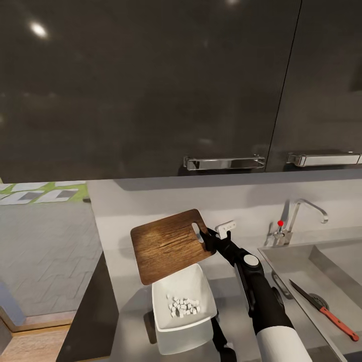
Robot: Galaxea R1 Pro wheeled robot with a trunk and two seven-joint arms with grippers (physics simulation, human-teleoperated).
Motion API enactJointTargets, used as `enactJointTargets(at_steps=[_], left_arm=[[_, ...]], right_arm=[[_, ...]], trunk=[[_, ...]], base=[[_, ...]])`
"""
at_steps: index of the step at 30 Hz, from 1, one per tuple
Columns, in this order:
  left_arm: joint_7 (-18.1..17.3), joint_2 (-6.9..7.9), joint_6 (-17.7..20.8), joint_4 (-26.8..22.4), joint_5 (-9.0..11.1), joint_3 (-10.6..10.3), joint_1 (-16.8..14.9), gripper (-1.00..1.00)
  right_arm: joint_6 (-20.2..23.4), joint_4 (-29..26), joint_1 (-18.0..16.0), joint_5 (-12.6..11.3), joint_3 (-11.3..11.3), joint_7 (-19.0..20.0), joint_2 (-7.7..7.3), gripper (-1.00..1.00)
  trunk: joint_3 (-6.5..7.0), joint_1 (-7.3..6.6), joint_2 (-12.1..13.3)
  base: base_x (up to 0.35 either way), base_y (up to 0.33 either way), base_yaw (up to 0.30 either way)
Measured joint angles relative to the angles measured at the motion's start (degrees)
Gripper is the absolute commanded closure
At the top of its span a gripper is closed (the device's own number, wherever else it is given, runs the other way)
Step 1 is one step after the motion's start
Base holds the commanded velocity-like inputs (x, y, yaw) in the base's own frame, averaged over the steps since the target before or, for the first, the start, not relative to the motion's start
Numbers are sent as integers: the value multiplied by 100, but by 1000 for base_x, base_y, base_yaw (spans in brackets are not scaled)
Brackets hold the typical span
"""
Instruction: In the kitchen, take the Vidalia onion out of the sink, dice it on the chopping board with the paring knife, put the diced onion into the bowl on the countertop, then place both the paring knife and the chopping board into the sink.
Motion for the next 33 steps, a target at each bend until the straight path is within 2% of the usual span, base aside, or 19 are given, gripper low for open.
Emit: enactJointTargets(at_steps=[13,24,28,33], left_arm=[[0,6,7,-20,4,7,2,-100],[-5,1,-14,-221,0,25,1,-100],[-12,7,-273,-417,4,10,-3,-100],[-11,16,-977,-189,16,-1,2,-100]], right_arm=[[0,2,0,8,0,-3,0,100],[0,7,0,8,0,-6,0,100],[0,26,0,7,0,-11,0,100],[0,29,0,7,0,-16,0,100]], trunk=[[0,0,0],[0,0,0],[0,0,0],[0,0,0]], base=[[0,0,0],[0,0,0],[0,0,0],[0,0,0]])
